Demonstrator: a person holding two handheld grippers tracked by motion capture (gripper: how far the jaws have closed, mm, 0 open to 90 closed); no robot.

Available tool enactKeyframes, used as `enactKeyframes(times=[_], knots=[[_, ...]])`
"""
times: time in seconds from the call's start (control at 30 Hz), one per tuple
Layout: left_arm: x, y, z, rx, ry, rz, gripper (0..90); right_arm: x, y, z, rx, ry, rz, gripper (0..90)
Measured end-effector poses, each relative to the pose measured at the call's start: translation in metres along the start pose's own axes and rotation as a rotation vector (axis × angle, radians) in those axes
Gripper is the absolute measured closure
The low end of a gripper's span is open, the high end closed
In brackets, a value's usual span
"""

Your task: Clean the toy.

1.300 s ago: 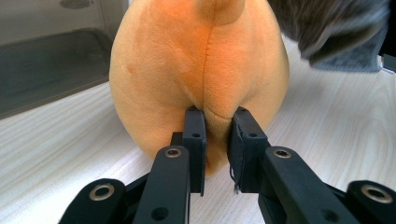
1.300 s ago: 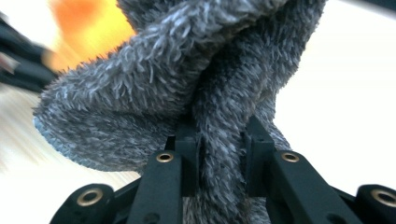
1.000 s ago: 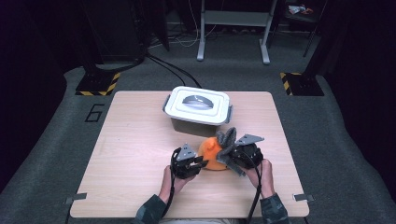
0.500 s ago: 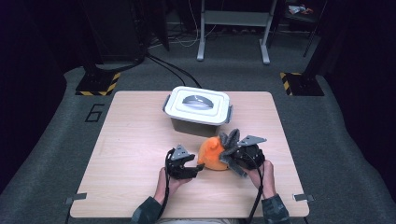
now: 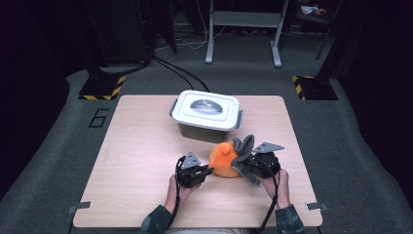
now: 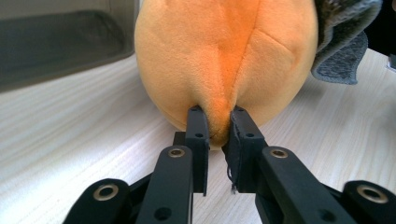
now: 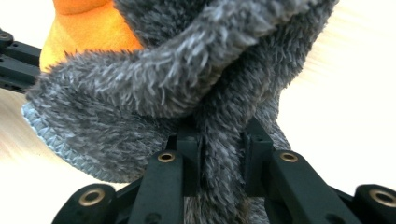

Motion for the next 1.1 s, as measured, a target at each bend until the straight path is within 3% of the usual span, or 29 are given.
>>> enactKeyframes(times=[0.3,0.43,0.83,0.9,0.93,1.03,1.1], knots=[[0.015,-0.008,-0.013,-0.06,-0.024,-0.021,81.3,0.012,-0.002,-0.004,-0.009,-0.032,0.001,73.7],[0.02,-0.01,-0.019,-0.107,-0.021,-0.039,81.5,0.017,0.0,-0.009,-0.008,-0.049,-0.003,73.6],[0.014,-0.027,-0.028,-0.189,-0.007,-0.023,81.6,0.038,0.027,-0.053,0.111,-0.116,-0.001,72.3],[0.014,-0.028,-0.028,-0.19,-0.002,-0.02,81.7,0.035,0.028,-0.054,0.121,-0.11,0.002,72.3],[0.012,-0.029,-0.027,-0.193,0.004,-0.016,81.8,0.025,0.029,-0.051,0.129,-0.071,0.006,72.4],[0.01,-0.028,-0.025,-0.188,0.008,-0.015,81.8,0.013,0.027,-0.044,0.15,-0.021,0.031,73.4],[0.009,-0.029,-0.025,-0.181,0.007,-0.013,81.9,0.008,0.027,-0.04,0.127,-0.002,0.033,74.1]])
Point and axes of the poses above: each handheld gripper's, and its own axes: x roughly backward along the jaws, z roughly out of its underside, y roughly to its left, the point moved 9 cm from there along -x, roughly forward along the jaws, and after that the axes turned 11 degrees about x, right-handed, at the moved point
